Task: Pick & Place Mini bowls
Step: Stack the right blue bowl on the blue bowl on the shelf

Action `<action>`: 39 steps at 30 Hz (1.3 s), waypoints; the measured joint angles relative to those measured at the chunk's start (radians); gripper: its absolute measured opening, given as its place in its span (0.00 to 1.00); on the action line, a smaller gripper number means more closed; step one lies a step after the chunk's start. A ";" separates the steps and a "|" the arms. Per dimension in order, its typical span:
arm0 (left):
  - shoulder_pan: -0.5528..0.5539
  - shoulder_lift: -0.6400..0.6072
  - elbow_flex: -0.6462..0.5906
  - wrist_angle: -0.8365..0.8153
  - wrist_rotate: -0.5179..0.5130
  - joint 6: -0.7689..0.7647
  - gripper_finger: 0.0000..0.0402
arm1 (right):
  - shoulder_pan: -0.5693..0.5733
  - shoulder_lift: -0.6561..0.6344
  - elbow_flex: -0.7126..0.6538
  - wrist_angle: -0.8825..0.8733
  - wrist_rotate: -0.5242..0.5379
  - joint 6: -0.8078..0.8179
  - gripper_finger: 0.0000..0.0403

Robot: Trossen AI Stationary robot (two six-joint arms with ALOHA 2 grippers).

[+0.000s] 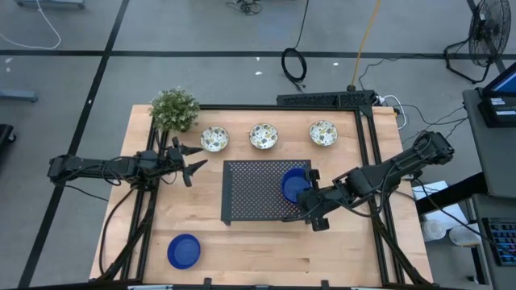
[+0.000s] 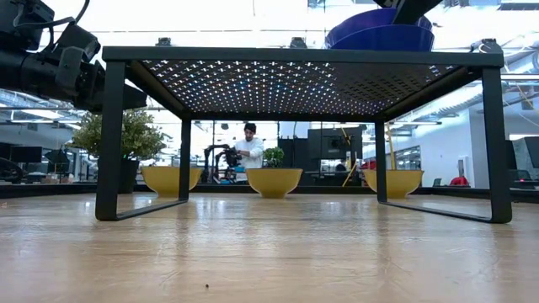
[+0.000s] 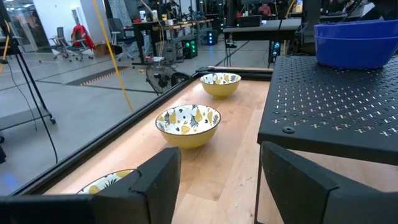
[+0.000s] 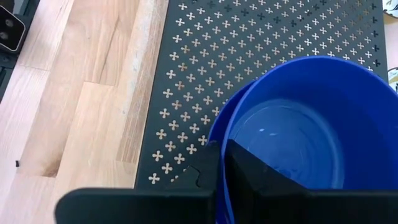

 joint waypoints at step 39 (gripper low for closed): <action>0.000 0.000 0.000 -0.001 0.000 0.000 0.57 | 0.082 -0.114 -0.008 0.206 -0.209 0.056 0.18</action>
